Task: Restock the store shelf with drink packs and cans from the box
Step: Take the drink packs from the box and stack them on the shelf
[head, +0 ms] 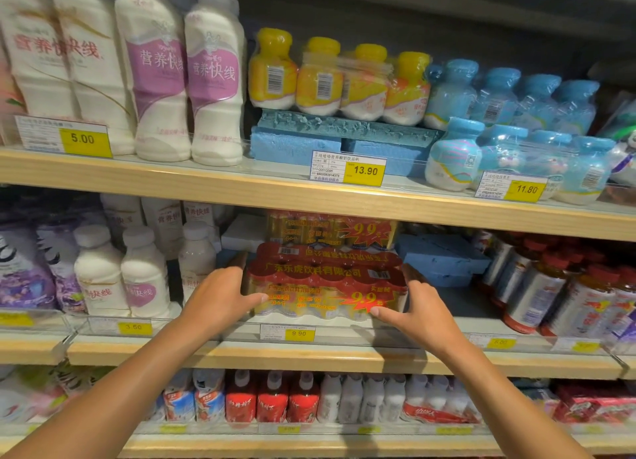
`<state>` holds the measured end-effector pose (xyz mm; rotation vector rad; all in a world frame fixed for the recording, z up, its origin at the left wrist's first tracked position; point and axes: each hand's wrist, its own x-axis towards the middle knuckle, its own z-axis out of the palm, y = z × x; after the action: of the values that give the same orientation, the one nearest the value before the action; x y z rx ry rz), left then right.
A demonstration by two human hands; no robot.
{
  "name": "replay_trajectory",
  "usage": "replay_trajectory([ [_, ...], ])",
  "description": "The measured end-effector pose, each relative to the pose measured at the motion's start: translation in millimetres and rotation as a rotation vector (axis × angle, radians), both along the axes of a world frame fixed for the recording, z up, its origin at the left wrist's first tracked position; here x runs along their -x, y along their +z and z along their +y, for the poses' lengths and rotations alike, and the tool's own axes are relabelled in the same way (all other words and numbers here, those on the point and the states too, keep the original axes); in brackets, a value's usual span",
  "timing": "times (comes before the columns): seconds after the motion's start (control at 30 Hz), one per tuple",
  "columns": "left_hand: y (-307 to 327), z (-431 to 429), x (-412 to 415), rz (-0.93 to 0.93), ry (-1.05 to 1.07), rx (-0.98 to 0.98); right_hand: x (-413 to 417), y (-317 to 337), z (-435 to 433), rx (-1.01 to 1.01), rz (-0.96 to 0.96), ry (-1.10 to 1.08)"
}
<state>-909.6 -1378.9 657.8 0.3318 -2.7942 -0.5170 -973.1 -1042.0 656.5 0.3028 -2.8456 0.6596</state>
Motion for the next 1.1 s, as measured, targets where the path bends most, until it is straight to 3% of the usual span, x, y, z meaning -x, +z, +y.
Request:
replay_trajectory([
  [0.33, 10, -34, -56, 0.051, -0.254, -0.024, -61, -1, -56, 0.011, 0.046, 0.07],
  [0.6, -11, -105, -122, 0.085, -0.431, -0.051, -148, -23, -149, -0.014, 0.149, 0.138],
  [0.9, -71, -154, -176, -0.043, -0.523, -0.152, -221, -73, -229, -0.019, -0.028, 0.288],
  [1.1, -149, -175, -204, -0.193, -0.487, -0.202, -231, -148, -250, -0.026, -0.193, 0.386],
])
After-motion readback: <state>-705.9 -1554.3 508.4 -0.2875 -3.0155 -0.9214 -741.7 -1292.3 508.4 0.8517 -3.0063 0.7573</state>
